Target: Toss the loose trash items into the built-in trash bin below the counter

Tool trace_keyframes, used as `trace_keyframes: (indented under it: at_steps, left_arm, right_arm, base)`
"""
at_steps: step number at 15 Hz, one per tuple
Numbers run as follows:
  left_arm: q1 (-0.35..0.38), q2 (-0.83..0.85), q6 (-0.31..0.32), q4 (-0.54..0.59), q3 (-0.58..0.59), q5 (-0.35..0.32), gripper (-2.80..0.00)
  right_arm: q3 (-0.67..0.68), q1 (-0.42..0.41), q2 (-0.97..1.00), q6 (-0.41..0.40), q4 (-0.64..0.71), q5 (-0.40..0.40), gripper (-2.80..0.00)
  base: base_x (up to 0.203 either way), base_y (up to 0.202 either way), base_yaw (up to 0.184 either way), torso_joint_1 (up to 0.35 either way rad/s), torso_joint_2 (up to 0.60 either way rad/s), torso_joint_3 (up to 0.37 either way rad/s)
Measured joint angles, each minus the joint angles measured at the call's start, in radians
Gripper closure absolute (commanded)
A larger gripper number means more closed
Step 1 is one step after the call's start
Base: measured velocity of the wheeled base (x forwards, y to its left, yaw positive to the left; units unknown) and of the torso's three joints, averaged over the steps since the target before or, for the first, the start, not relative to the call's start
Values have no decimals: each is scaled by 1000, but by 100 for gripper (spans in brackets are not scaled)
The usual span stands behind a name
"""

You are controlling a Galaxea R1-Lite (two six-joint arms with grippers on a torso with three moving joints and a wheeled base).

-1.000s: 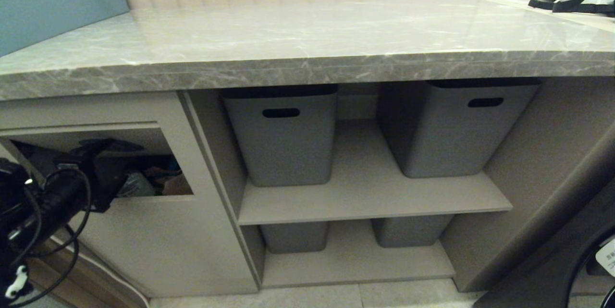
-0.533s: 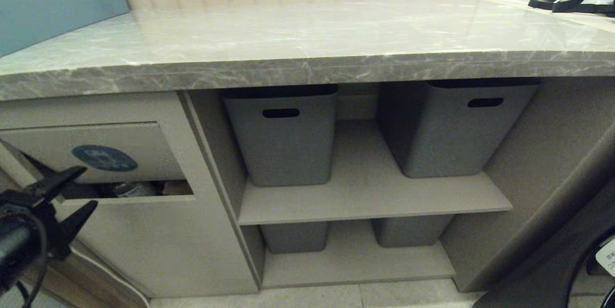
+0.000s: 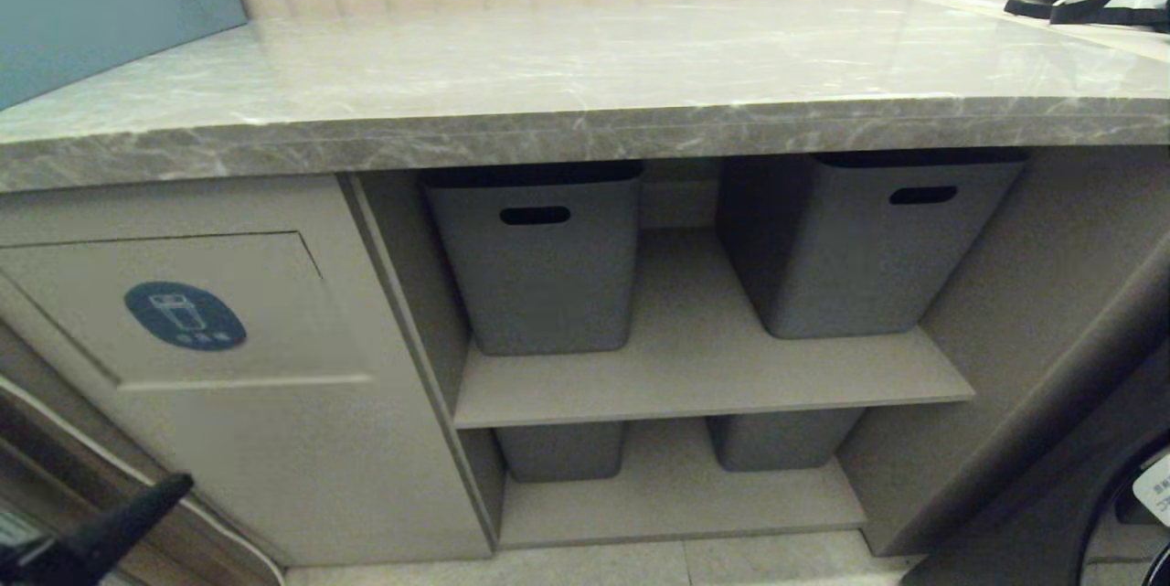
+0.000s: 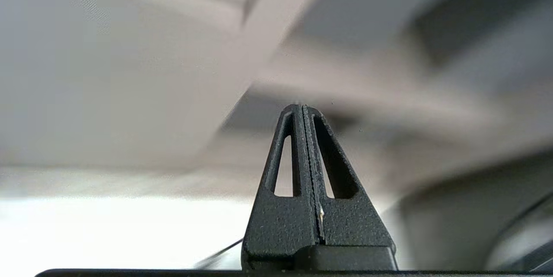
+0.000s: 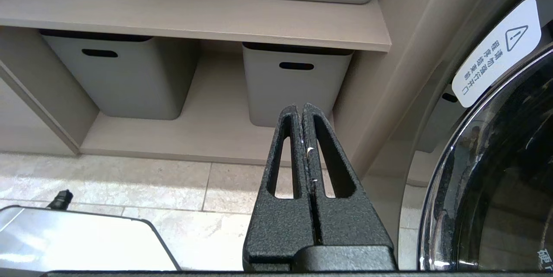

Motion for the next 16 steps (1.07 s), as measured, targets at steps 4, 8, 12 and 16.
trace_keyframes:
  at_steps: [4,8,12,16]
  left_arm:
    - [-136,-319,259,360,48,193,0]
    - [-184,-544,416,566,68,360,0]
    - [-147,-734,447,661,59,325,0]
    - [-143,-835,462,657,62,316,0]
  right_arm:
    - [0,0,0,1,0,0,0]
    - [1,0,0,2,-1,0,0]
    - [1,0,0,1,-1,0,0]
    - [1,0,0,2,-1,0,0]
  base:
    - [0,0,0,0,0,0]
    - [0,0,0,0,0,0]
    - [0,0,0,0,0,0]
    - [0,0,0,0,0,0]
